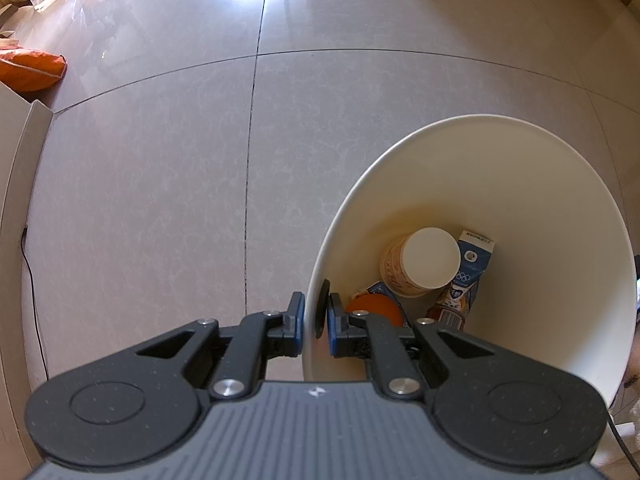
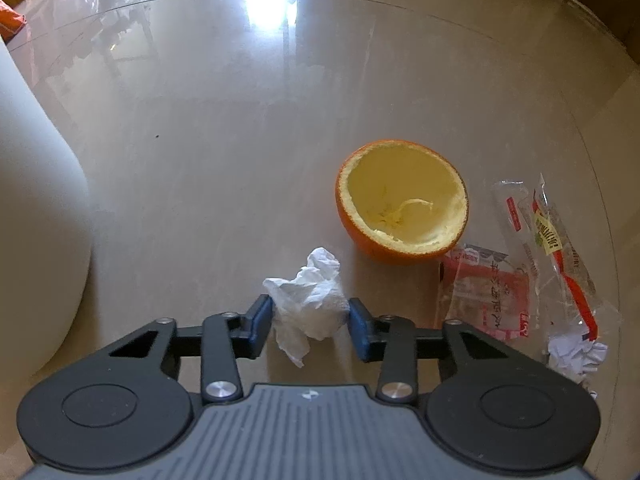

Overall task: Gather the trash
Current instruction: 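Lower the right gripper onto the crumpled white tissue and grasp it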

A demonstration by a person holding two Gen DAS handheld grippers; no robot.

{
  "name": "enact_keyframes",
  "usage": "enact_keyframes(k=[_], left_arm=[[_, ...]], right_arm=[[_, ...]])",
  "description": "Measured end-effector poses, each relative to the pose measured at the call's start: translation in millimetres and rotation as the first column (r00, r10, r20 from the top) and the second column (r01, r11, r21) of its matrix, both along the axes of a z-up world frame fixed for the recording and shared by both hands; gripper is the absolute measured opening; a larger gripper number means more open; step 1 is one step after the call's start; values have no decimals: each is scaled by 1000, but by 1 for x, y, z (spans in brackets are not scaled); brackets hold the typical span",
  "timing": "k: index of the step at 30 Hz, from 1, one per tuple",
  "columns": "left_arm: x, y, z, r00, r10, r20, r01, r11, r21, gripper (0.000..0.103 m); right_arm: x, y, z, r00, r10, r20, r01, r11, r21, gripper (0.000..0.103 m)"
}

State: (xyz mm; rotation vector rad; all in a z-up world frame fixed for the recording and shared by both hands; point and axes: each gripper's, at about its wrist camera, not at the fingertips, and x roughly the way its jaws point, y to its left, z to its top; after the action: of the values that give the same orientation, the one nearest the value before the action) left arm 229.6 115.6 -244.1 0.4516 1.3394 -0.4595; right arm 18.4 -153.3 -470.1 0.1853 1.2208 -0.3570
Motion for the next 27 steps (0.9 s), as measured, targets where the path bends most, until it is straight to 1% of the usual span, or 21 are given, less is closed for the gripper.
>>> enact_keyframes(k=[2,3,5,9,10,11,13,16,18,20,23,24,26,27], left_arm=[[0,1,0,1000,1,-1,-1,1000,-2,10],[0,1,0,1000,1,-2,-1,1000,-3,10],[1,1,0,1000,2,-1,-2,1000,-3,10],[0,1,0,1000,8,1,-8,1000,-2,10],[0,1,0,1000,12,-2,-12,1000,-4,10],[1,2,0,1000,19,-5,-19,1000,-6,10],[2,2,0,1000,25,-7,-25,1000,-7,10],[1,0,1,1000,14,0,-14,1000,-1,10],[1,0,0,1000,10,2,-10,1000,0,10],[1,0,0,1000,12,-1,-12,1000,-2,10],[2,-1,1,1000,13,-3,-13,1000,-1,10],[2,-1,1,1000,12,-2,-12,1000,-1,10],[2,-1,1,1000,14,-4,-14,1000,-5,10],[3,0,2,1000,14,-4,-14,1000,-5,10]], right_arm=[[-1,0,9,1000,4,-2,-4,1000,18,38],[-1,0,17,1000,11,-6,-11,1000,27,37],[-1,1,33,999,42,-10,-41,999,31,35],[1,3,67,993,118,15,-118,993,11,37],[2,2,71,993,116,24,-116,993,0,44],[1,0,72,993,108,36,-108,994,-9,59],[-2,-5,68,996,65,57,-65,998,-8,70],[0,-11,43,999,-18,34,17,999,36,71],[0,-13,25,999,-48,10,47,998,34,71],[3,-13,11,998,-66,-5,66,998,18,70],[6,-15,-2,996,-92,-8,92,995,24,69],[8,-17,-6,995,-98,-11,98,995,29,68],[10,-17,-10,995,-98,-11,98,995,23,61],[11,-17,-9,996,-91,-7,91,996,22,59]])
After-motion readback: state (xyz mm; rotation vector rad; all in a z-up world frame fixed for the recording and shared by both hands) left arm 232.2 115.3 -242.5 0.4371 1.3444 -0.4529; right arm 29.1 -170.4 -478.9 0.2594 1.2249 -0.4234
